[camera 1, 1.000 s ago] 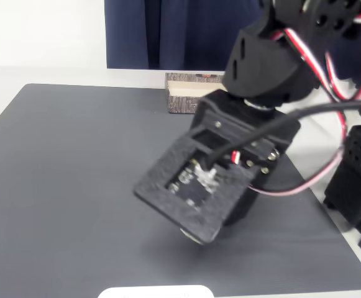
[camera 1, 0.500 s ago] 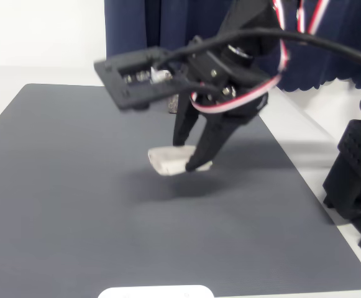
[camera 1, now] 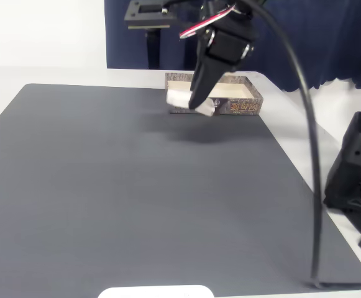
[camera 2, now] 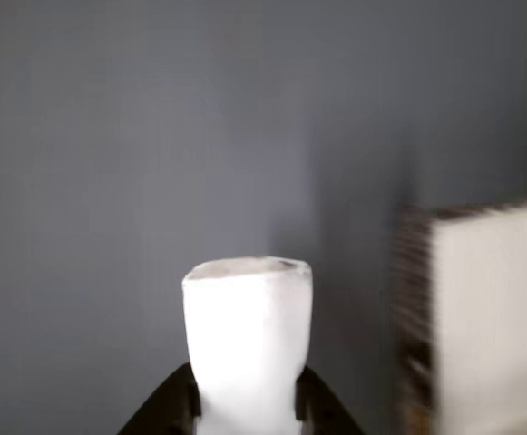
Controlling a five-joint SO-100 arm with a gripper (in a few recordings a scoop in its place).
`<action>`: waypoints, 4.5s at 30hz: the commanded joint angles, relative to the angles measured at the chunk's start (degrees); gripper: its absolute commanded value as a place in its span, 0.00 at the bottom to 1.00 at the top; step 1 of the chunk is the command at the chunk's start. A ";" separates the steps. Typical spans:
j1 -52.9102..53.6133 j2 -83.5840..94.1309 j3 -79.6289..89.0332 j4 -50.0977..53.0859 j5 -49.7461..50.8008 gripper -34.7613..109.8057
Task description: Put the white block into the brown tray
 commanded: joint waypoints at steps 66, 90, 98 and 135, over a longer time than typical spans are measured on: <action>25.66 -75.06 -95.01 23.64 -36.47 0.25; 26.54 -75.41 -93.60 19.95 -34.89 0.49; 26.28 -73.56 -93.60 19.34 -34.80 0.50; -16.79 10.37 -3.25 24.79 11.69 0.24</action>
